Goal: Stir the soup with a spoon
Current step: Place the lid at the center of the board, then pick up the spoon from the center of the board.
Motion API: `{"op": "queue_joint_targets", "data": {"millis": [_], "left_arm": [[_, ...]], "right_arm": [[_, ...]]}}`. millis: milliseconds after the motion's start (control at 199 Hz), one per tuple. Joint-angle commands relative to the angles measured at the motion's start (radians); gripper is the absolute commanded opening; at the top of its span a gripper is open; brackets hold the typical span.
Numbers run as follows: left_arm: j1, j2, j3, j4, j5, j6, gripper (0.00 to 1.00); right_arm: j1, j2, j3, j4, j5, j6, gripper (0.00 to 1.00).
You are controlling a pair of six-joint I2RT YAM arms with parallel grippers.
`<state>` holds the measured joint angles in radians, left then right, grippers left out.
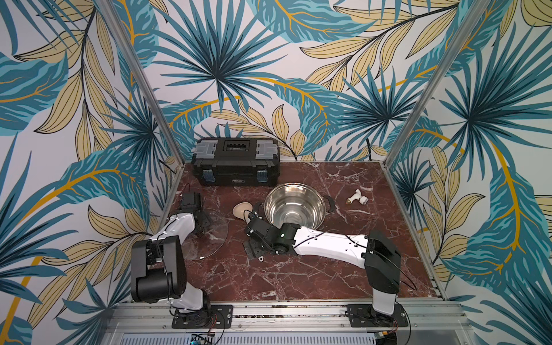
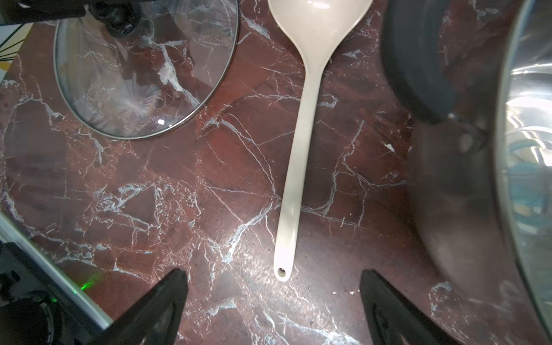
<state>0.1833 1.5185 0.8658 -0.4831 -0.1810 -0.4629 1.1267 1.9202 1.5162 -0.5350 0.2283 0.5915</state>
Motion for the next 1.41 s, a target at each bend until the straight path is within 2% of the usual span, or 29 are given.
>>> {"op": "queue_joint_targets", "data": {"millis": [0,276,567,693,924,1250,1401], "left_arm": [[0.01,-0.099,-0.021,0.009,0.018,-0.026,0.93],[0.01,-0.437,0.012,-0.114,0.067,-0.081,0.95],[0.009,-0.726,0.013,-0.227,0.24,-0.123,0.96],[0.01,-0.812,0.007,-0.258,0.282,-0.145,0.96],[0.008,-0.885,0.01,-0.296,0.327,-0.174,0.96],[0.008,-0.891,-0.002,-0.275,0.36,-0.201,0.97],[0.009,-0.894,-0.004,-0.276,0.362,-0.198,0.97]], "right_arm": [[0.006,0.055,0.041,-0.05,0.041,0.014,0.9],[0.006,0.168,0.146,-0.11,0.056,0.022,0.76],[0.006,0.245,0.192,-0.123,0.068,0.033,0.6],[0.005,0.269,0.2,-0.123,0.072,0.035,0.56],[0.006,0.325,0.239,-0.145,0.072,0.042,0.52],[0.002,0.364,0.251,-0.15,0.082,0.059,0.52],[0.004,0.366,0.24,-0.145,0.064,0.077,0.35]]}}
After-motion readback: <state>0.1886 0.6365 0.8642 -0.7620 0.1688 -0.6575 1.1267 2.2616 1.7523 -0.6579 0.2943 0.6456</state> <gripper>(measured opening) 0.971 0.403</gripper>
